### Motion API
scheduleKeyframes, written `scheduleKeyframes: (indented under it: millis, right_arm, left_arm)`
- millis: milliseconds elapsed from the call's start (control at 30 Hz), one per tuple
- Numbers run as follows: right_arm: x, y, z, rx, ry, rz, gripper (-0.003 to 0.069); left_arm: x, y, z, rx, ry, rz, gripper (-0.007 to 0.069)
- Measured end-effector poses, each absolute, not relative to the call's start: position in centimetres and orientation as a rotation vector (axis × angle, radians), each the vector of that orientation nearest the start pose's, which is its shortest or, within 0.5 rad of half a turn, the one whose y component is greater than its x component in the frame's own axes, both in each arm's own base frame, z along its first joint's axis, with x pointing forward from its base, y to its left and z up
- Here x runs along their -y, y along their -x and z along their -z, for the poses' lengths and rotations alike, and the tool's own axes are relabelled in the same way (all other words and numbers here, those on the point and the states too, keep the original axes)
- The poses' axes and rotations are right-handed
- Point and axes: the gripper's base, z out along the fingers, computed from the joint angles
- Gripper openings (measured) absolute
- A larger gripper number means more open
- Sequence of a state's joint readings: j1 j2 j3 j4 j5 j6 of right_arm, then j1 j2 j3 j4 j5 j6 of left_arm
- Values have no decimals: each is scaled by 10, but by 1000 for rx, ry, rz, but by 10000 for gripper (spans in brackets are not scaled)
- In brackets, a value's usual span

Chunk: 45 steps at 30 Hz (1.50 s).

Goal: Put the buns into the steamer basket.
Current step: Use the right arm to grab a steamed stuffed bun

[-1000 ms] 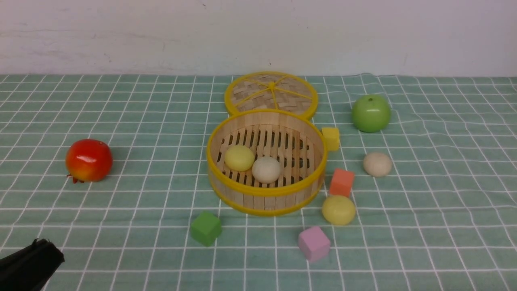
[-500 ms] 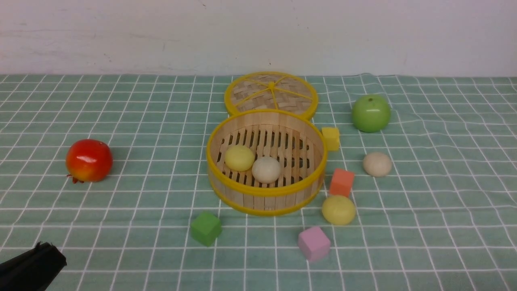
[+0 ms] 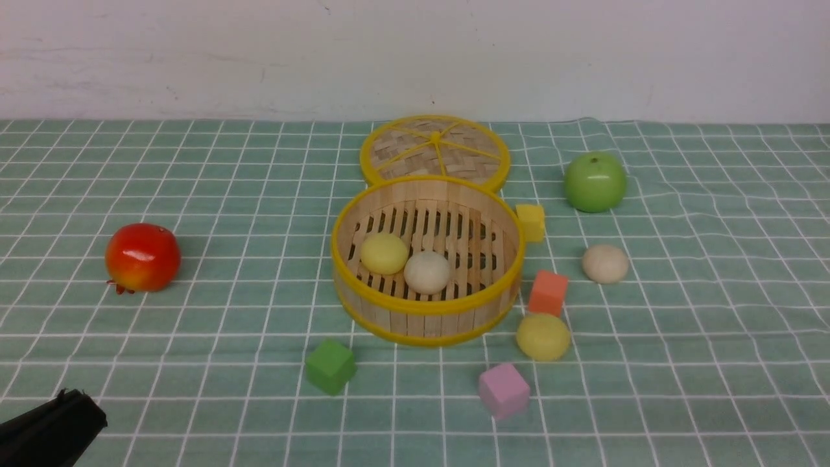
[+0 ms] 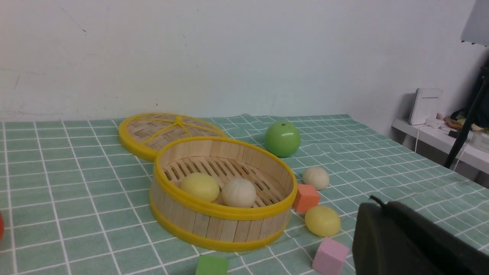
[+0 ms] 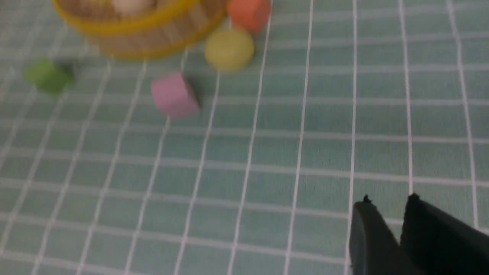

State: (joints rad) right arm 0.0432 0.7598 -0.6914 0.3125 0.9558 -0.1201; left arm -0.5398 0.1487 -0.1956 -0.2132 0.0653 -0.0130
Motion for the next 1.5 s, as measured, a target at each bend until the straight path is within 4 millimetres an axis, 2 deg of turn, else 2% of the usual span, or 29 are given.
scheduleKeyframes:
  millis: [33, 67, 200, 267, 300, 400, 467, 500, 567, 600, 733, 800, 833, 900, 1000, 1267, 1500]
  right_arm:
    - [-29, -140, -300, -2550, 102, -364, 120]
    - [-30, -143, -300, -2563, 104, -367, 115]
    - [-40, -208, -282, -2726, 111, -433, 48]
    - [-46, -219, -278, -2736, 139, -435, 32]
    - [-58, -233, -274, -2744, 197, -441, 14]
    - [-83, -256, -266, -2742, 313, -407, 3]
    - [-101, -273, -259, -2747, 378, -343, 7]
    - [-103, -274, -258, -2747, 378, -345, 7]
    - [-122, -297, -252, -2730, 427, -281, 34]
    - [-126, -302, -251, -2725, 435, -276, 39]
    - [-146, -332, -244, -2694, 458, -273, 120]
    - [-151, -343, -239, -2690, 460, -274, 175]
    - [-152, -344, -239, -2690, 460, -274, 175]
    - [-156, -356, -230, -2693, 458, -273, 257]
    - [-160, -363, -220, -2694, 449, -279, 303]
    - [-164, -375, -196, -2694, 427, -283, 315]
    - [-166, -380, -182, -2695, 424, -278, 266]
  left_arm:
    - [33, -53, -265, -1512, -251, 624, -13]
    - [33, -53, -265, -1512, -251, 624, -13]
    - [33, -53, -265, -1512, -251, 624, -11]
    - [33, -53, -265, -1512, -251, 624, -11]
    - [33, -53, -265, -1512, -251, 624, -10]
    - [33, -53, -265, -1512, -251, 624, -7]
    - [33, -53, -265, -1512, -251, 624, -6]
    - [33, -53, -265, -1512, -251, 624, -6]
    - [33, -53, -265, -1512, -251, 624, -3]
    - [33, -53, -265, -1512, -251, 624, -2]
    - [33, -53, -265, -1512, -251, 624, 1]
    - [33, -53, -265, -1512, -251, 624, 3]
    - [33, -53, -265, -1512, -251, 624, 3]
    - [33, -53, -265, -1513, -251, 624, 4]
    - [33, -53, -265, -1513, -251, 624, 4]
    - [33, -53, -265, -1513, -251, 624, 6]
    - [33, -53, -265, -1513, -251, 624, 11]
